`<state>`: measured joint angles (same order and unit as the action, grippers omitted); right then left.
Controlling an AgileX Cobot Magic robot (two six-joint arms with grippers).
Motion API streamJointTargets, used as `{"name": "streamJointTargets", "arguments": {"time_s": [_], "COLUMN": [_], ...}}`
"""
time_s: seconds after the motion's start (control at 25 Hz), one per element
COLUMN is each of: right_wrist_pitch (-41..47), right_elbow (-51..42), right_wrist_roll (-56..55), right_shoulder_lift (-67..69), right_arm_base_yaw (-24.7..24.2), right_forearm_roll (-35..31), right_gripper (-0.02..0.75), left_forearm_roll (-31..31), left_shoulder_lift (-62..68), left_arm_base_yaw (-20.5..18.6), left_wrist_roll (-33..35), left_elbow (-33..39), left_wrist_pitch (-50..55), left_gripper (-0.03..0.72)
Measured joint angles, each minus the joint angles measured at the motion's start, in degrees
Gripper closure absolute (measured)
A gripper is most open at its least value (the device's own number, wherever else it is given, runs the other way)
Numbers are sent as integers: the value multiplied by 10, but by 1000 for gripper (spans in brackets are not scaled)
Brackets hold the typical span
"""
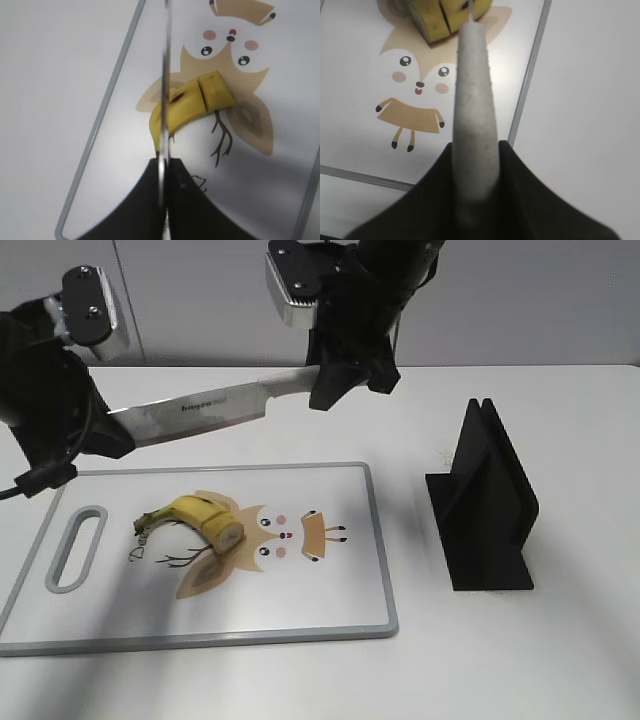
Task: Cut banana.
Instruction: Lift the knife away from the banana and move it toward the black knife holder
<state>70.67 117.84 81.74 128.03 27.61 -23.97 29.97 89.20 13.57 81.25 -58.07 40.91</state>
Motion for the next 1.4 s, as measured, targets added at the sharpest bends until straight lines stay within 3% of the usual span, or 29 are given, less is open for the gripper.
{"name": "streamJointTargets", "arguments": {"time_s": [0.4, 0.52, 0.68, 0.76, 0.96, 1.12, 1.24, 1.4], "right_wrist_pitch": [1, 1, 1, -3, -3, -3, -3, -3], "right_elbow": [-1, -1, -1, -1, -1, -1, -1, -1], "right_wrist_roll": [3, 1, -8, -16, -19, -44, -99, -224], "right_shoulder_lift": [-39, -50, -69, -81, -107, -130, -147, -170], "right_arm_base_yaw": [2, 2, 0, -1, -3, -3, -3, -3], "right_forearm_roll": [4, 16, 38, 48, 62, 70, 82, 98], "right_gripper": [564, 564, 569, 570, 570, 570, 570, 570], "left_forearm_roll": [-17, -22, -41, -44, -47, -54, -91, -185], "left_shoulder_lift": [-58, -68, -88, -101, -149, -191, -219, -252], "left_arm_base_yaw": [0, 0, -6, -17, -65, -109, -132, -139], "left_wrist_roll": [-1, -1, -1, -1, -14, -93, -212, -390], "left_elbow": [-1, -1, 0, 0, 0, 0, 0, 0], "left_wrist_pitch": [20, 24, 19, 3, -36, -43, -37, 19], "left_gripper": [660, 520, 235, 137, 86, 96, 99, 108]}}
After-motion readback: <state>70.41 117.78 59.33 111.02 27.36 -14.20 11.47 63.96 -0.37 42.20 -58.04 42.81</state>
